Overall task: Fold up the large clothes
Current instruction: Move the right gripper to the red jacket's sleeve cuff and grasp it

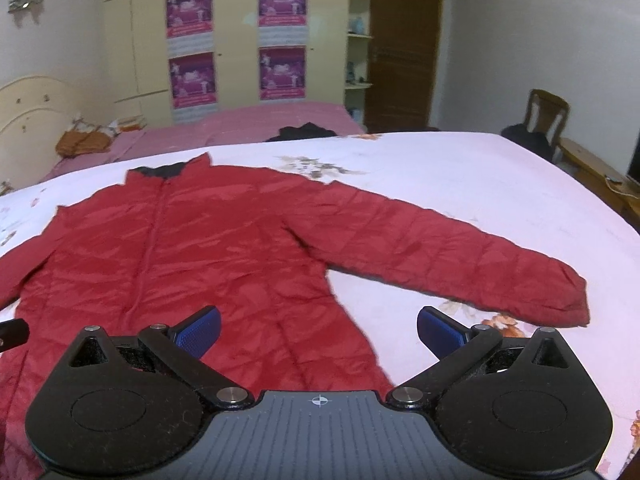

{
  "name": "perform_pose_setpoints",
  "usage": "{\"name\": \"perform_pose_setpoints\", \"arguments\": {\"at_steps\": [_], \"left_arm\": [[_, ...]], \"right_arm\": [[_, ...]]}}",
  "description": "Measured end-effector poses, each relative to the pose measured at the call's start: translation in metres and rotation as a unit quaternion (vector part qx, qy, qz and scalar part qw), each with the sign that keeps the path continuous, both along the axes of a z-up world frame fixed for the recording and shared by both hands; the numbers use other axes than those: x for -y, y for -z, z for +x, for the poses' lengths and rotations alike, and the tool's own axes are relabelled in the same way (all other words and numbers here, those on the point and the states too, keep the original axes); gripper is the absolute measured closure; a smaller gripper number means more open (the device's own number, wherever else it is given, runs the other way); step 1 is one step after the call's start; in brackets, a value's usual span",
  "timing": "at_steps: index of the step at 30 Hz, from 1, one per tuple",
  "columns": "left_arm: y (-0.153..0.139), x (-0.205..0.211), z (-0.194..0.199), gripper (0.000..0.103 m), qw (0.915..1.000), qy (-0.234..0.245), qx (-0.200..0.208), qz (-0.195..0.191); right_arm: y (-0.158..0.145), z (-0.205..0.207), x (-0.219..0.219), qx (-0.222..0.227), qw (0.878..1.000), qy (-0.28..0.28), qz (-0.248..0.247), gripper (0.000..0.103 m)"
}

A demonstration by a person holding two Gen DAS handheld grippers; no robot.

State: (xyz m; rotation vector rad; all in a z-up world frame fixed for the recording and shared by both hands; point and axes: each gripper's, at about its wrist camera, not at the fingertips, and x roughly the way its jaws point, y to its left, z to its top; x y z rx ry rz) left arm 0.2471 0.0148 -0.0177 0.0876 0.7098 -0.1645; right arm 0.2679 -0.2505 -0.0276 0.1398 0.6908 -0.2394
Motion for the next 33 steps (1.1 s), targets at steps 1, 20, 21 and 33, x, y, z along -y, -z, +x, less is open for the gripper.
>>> {"name": "perform_pose_setpoints", "arguments": {"at_steps": [1,20,21,33], "left_arm": [[0.001,0.004,0.003,0.000,1.0000,0.004,-0.001,0.000],[0.023,0.113,0.051,0.002,0.9982,0.046,-0.030,-0.023],[0.026,0.119,0.054,0.002,0.9983,0.044,-0.032,-0.022],[0.051,0.166,0.079,0.006,0.9954,0.047,-0.074,-0.037]], "right_arm": [[0.001,0.001,0.005,-0.001,1.000,0.007,0.001,0.000],[0.045,0.003,0.180,0.000,0.986,0.151,0.072,0.000],[0.050,0.002,0.191,-0.002,0.984,0.159,0.082,0.000],[0.086,-0.026,0.257,0.031,0.953,0.212,0.214,0.038]]}}
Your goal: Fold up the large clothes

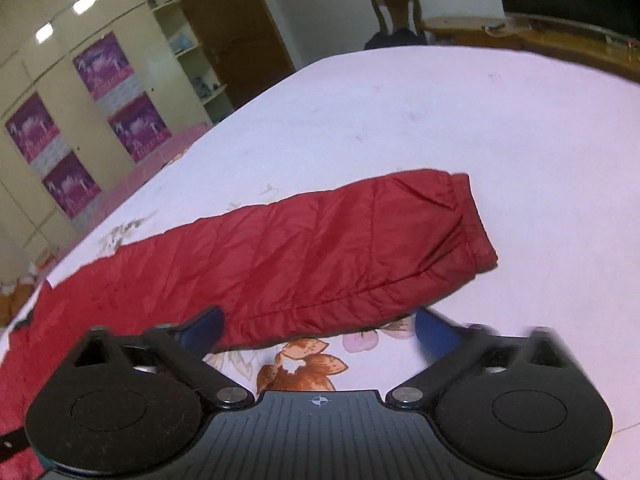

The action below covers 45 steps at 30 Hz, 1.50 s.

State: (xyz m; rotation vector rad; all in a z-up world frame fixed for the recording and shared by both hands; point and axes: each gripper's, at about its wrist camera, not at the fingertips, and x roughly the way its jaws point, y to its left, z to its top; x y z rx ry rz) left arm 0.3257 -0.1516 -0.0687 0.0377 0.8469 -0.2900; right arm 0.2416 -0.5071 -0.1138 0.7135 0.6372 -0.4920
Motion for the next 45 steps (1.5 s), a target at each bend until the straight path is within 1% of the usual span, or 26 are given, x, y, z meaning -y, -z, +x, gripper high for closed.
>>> {"name": "perform_pose_setpoints", "arguments": {"at_steps": [3,8,12,15,16,17,18,20,21,24,27,31,36,38,42,45], "left_arm": [[0.003,0.001,0.005,0.005,1.0000,-0.005,-0.004,0.005],[0.004,-0.005,0.012,0.004,0.9997,-0.023,-0.003,0.007],[0.007,-0.016,0.020,0.004,0.9990,-0.044,-0.011,0.002],[0.006,-0.024,0.024,0.004,0.9979,-0.064,-0.012,-0.002],[0.006,-0.027,0.026,0.004,0.9974,-0.070,-0.013,-0.003],[0.005,-0.030,0.027,0.004,0.9970,-0.076,-0.013,-0.004],[0.005,-0.033,0.028,0.004,0.9967,-0.080,-0.014,-0.006],[0.004,-0.041,0.031,0.005,0.9961,-0.086,-0.016,-0.009],[0.004,-0.043,0.032,0.005,0.9958,-0.090,-0.015,-0.004],[0.003,-0.055,0.036,0.005,0.9936,-0.111,-0.014,0.012],[0.000,-0.072,0.037,0.005,0.9907,-0.134,-0.015,0.019],[-0.006,-0.103,0.036,0.005,0.9875,-0.156,-0.008,0.021],[-0.009,-0.144,0.038,0.009,0.9862,-0.165,-0.001,0.016],[-0.007,-0.161,0.041,0.009,0.9853,-0.170,-0.004,0.012],[0.000,-0.197,0.050,0.008,0.9843,-0.176,-0.016,0.010],[-0.001,-0.227,0.052,0.010,0.9848,-0.174,-0.009,-0.005]], "right_arm": [[0.009,-0.006,0.014,0.007,0.999,0.022,0.041,0.038],[0.008,-0.017,0.029,0.031,0.997,0.035,0.062,0.038],[0.006,-0.022,0.039,0.043,0.997,0.041,0.052,0.038],[0.003,-0.013,0.047,0.041,0.997,0.049,0.038,0.038],[0.000,-0.011,0.049,0.040,0.997,0.050,0.031,0.042],[-0.003,-0.008,0.052,0.037,0.998,0.047,0.020,0.066],[-0.004,-0.004,0.052,0.035,0.998,0.043,0.012,0.080],[-0.009,0.001,0.053,0.035,0.999,0.041,-0.005,0.081],[-0.011,0.007,0.052,0.034,0.999,0.033,-0.017,0.084],[-0.022,0.025,0.041,0.037,0.998,-0.004,-0.051,0.085],[-0.034,0.045,0.020,0.047,0.995,-0.047,-0.078,0.085],[-0.047,0.073,-0.021,0.063,0.987,-0.111,-0.095,0.085],[-0.058,0.106,-0.091,0.073,0.972,-0.198,-0.104,0.085],[-0.060,0.113,-0.122,0.071,0.965,-0.228,-0.104,0.085],[-0.059,0.128,-0.183,0.062,0.952,-0.274,-0.119,0.085],[-0.058,0.142,-0.227,0.056,0.942,-0.307,-0.122,0.085]]}}
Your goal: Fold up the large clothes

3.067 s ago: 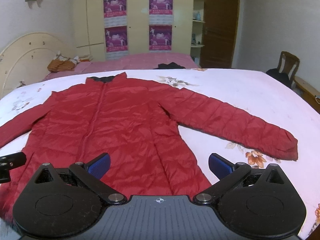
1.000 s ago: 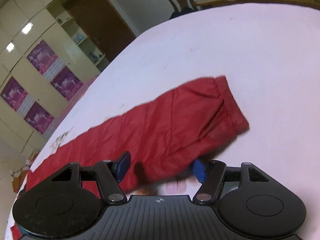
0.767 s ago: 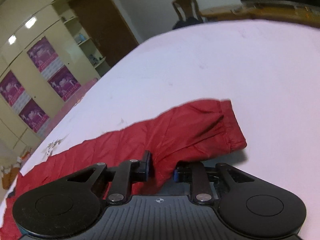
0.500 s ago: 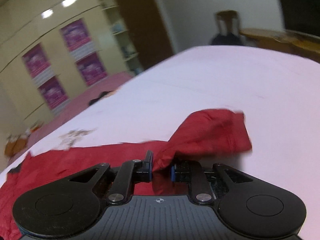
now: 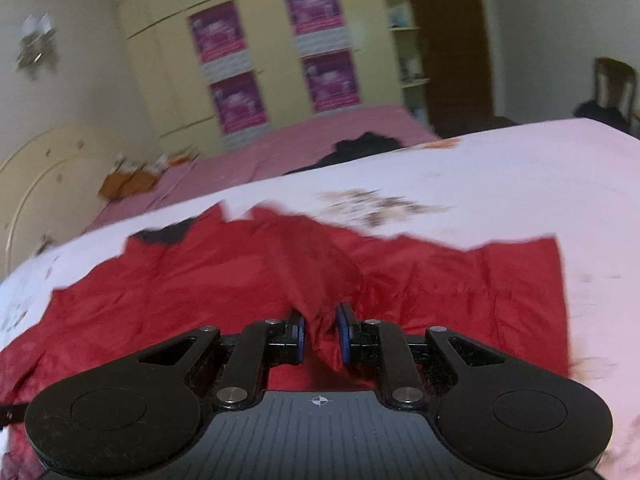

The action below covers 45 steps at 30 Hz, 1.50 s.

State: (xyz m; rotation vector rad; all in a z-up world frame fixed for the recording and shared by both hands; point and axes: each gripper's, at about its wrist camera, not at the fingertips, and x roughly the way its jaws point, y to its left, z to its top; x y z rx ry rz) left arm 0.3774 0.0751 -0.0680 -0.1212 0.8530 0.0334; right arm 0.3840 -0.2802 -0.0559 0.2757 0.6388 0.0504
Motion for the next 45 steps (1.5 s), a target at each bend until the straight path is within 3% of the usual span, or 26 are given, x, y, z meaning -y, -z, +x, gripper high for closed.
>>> {"name": "perform_pose_setpoints", "arguments": {"at_steps": [4,17,25,26,27,28,29,31,32,34,36,40,41,42,43,44,45], "left_arm": [[0.001,-0.037,0.001,0.027,0.9998,-0.003,0.003,-0.021],[-0.006,-0.119,-0.018,0.025,0.9967,-0.049,0.020,-0.062],[-0.006,-0.123,-0.023,0.026,0.9963,-0.046,0.016,-0.072],[-0.006,-0.121,-0.023,0.026,0.9961,-0.042,0.017,-0.075],[-0.006,-0.118,-0.021,0.026,0.9959,-0.037,0.018,-0.080],[-0.006,-0.114,-0.020,0.025,0.9957,-0.032,0.019,-0.084],[-0.006,-0.109,-0.016,0.025,0.9953,-0.025,0.018,-0.091],[-0.002,-0.097,-0.006,0.023,0.9943,-0.011,0.012,-0.106],[0.001,-0.090,0.000,0.023,0.9936,-0.003,0.009,-0.113],[0.009,-0.078,0.013,0.023,0.9923,0.009,-0.001,-0.123],[0.017,-0.069,0.026,0.024,0.9909,0.014,-0.008,-0.134],[0.030,-0.059,0.049,0.036,0.9891,0.013,-0.023,-0.145],[0.032,-0.057,0.053,0.038,0.9893,0.012,-0.023,-0.143],[0.033,-0.055,0.056,0.046,0.9895,0.013,-0.024,-0.142],[0.035,-0.054,0.060,0.058,0.9897,0.013,-0.026,-0.141],[0.037,-0.052,0.063,0.065,0.9903,0.015,-0.027,-0.136],[0.038,-0.050,0.066,0.077,0.9913,0.017,-0.026,-0.128]], "right_arm": [[0.004,0.017,-0.062,-0.006,0.998,-0.052,-0.019,0.085],[0.046,0.042,-0.221,-0.033,0.977,-0.205,-0.045,0.085],[0.058,0.042,-0.256,-0.038,0.968,-0.242,-0.058,0.083],[0.057,0.041,-0.257,-0.034,0.967,-0.242,-0.069,0.065],[0.053,0.036,-0.255,-0.025,0.968,-0.237,-0.078,0.023],[0.049,0.028,-0.251,-0.003,0.970,-0.228,-0.084,0.006],[0.044,0.020,-0.246,0.023,0.969,-0.229,-0.084,0.000],[0.039,0.013,-0.235,0.023,0.969,-0.233,-0.081,0.000],[0.038,0.011,-0.228,0.021,0.970,-0.229,-0.075,0.002],[0.036,0.006,-0.206,0.016,0.976,-0.212,-0.057,0.019],[0.034,0.004,-0.179,0.008,0.983,-0.177,-0.042,0.043],[0.028,-0.004,-0.116,0.004,0.996,-0.085,-0.014,0.058],[0.028,-0.006,-0.099,0.002,0.998,-0.062,-0.008,0.073],[0.027,-0.008,-0.083,0.001,0.999,-0.040,-0.003,0.087],[0.027,-0.010,-0.069,-0.002,1.000,-0.019,-0.002,0.093],[0.028,-0.010,-0.055,-0.007,1.000,0.003,-0.001,0.097],[0.031,-0.009,-0.043,-0.013,1.000,0.021,-0.001,0.097]]}}
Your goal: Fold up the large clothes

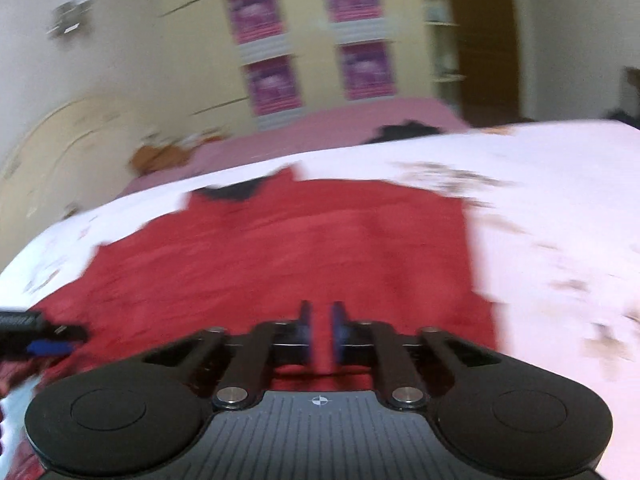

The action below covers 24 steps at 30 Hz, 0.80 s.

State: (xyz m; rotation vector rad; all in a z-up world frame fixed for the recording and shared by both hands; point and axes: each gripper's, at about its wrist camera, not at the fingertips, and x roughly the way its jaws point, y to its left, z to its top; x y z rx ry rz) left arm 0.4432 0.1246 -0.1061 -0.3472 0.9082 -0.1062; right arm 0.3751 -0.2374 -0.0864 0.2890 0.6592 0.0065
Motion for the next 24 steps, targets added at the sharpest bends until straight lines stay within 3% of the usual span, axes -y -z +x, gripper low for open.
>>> {"name": "perform_pose_setpoints", "arguments": {"at_steps": [1,6,9,12,15,17,20,22,24], "left_arm": [[0.000,0.002,0.001,0.085,1.0000,0.000,0.006,0.008],[-0.012,0.008,-0.016,0.087,0.9966,-0.017,0.068,0.043],[-0.003,0.014,-0.016,0.087,0.9973,-0.013,0.052,0.050],[0.004,0.015,-0.014,0.087,0.9977,-0.020,0.043,0.049],[0.004,0.016,-0.015,0.086,0.9975,-0.017,0.040,0.056],[0.002,0.014,-0.015,0.081,0.9976,-0.011,0.033,0.059],[-0.012,0.006,-0.030,0.060,0.9946,-0.040,0.056,0.078],[-0.026,0.008,-0.036,0.059,0.9888,-0.049,0.091,0.107],[-0.032,0.017,-0.029,0.059,0.9875,-0.038,0.108,0.108]], "right_arm": [[0.002,0.002,0.011,-0.008,1.000,0.012,0.001,0.097],[0.006,0.018,0.037,-0.015,0.999,0.028,-0.003,0.097],[0.011,0.033,0.038,-0.015,1.000,0.007,-0.009,0.097],[0.036,0.056,0.037,-0.056,0.996,0.011,-0.063,0.097],[0.044,0.058,0.050,-0.061,0.997,0.010,-0.046,0.101],[0.035,0.051,0.054,-0.048,0.998,0.012,-0.036,0.101],[0.020,0.041,0.066,-0.022,0.999,0.022,-0.013,0.101],[0.010,0.038,0.072,0.000,1.000,0.024,-0.008,0.101],[0.005,0.056,0.071,0.002,1.000,0.017,-0.007,0.101]]}}
